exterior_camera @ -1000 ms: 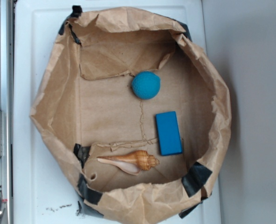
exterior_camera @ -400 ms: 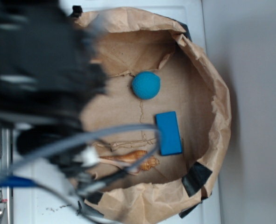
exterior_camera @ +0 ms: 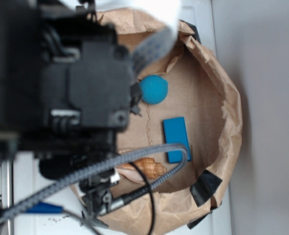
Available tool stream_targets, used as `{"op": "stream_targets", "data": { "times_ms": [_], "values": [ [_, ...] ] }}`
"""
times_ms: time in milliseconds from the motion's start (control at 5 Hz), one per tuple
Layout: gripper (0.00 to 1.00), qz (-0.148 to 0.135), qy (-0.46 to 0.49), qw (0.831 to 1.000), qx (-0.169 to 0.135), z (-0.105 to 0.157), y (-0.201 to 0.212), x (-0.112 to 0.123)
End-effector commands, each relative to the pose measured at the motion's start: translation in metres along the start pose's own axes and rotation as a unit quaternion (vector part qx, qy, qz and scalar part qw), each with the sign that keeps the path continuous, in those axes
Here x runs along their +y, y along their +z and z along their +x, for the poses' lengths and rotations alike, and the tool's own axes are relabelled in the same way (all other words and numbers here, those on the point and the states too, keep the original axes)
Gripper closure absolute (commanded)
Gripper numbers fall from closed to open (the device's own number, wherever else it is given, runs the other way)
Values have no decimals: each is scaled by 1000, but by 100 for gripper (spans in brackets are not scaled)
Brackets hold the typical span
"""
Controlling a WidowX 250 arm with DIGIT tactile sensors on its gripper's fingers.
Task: Grab the blue ball.
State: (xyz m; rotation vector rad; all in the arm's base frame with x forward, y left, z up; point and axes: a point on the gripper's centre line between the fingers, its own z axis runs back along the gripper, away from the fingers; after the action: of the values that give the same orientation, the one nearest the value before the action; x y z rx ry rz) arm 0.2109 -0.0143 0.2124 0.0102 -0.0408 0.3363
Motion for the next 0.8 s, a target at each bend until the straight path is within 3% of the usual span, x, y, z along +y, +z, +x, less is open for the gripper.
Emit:
{"op": "stream_targets", "data": {
  "times_ms": [0, 200, 600],
  "values": [
    [0, 18, -2, 998, -56, 29, -36, 11],
    [0, 31, 1, 998, -59, 43, -70, 12],
    [0, 51, 5, 998, -20, 80, -118, 24]
  ]
}}
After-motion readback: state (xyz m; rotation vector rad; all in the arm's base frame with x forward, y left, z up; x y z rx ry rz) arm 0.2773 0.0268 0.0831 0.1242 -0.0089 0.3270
